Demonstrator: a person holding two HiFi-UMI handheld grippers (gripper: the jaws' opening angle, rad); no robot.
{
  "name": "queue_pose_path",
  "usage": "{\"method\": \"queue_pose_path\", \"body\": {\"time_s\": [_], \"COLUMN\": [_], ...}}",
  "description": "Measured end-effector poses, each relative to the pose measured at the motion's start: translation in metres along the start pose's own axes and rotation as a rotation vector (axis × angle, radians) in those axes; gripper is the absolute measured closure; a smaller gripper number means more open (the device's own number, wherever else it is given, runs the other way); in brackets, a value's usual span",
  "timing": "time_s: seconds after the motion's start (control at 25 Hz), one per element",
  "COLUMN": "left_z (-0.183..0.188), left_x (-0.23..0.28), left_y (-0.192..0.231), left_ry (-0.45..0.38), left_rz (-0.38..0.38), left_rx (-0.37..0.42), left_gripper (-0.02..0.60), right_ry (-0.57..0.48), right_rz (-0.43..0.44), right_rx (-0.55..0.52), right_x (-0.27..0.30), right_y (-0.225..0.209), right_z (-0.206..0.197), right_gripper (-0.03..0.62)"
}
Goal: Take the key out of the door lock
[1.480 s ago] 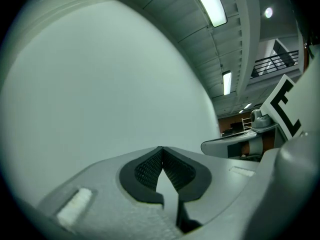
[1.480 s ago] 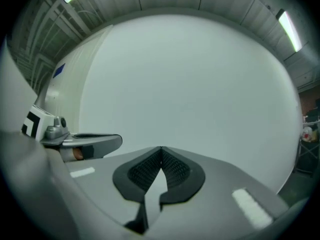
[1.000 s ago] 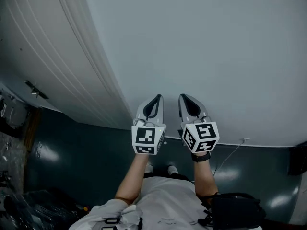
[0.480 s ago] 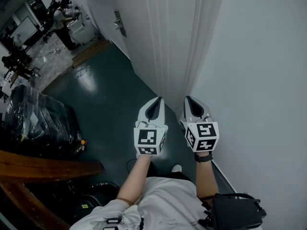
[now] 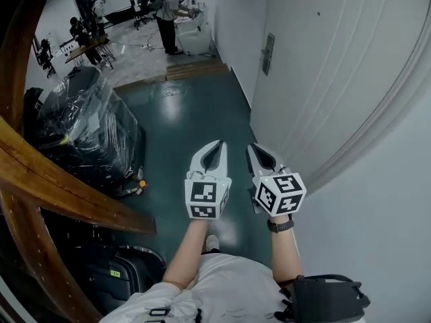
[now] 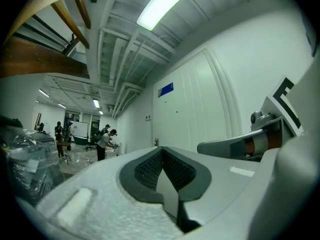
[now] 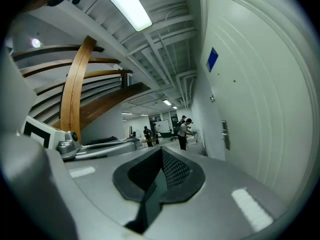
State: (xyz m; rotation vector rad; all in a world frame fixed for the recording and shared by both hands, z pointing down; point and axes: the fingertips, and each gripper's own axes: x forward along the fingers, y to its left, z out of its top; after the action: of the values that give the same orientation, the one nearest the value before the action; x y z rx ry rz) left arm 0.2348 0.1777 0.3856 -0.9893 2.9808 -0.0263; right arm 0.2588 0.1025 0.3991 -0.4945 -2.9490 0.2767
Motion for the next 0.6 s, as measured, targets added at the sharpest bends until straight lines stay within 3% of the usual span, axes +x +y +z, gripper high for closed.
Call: {"method": "queue_pose_path", "body": {"time_s": [0.28, 0.6], "left_z": [-0.02, -0.026], "left_x": [-0.012, -0.003], "left_y": [0.116, 0.199], "left_ry": [0.007, 0.016], "left_rz": [0.109, 0.237], "left_rx": [-0.039, -0.102], "left_gripper": [0.581, 0.581], "right_ry": [0.041, 0.13], "right_rz": [0.041, 0.157], "right_rx": [-0.069, -0.177], "right_x": [0.097, 0.182], "right_y": [0.066, 0.109], "right_z": [-0.021, -0.017], "right_gripper": [0.599, 0.599]}}
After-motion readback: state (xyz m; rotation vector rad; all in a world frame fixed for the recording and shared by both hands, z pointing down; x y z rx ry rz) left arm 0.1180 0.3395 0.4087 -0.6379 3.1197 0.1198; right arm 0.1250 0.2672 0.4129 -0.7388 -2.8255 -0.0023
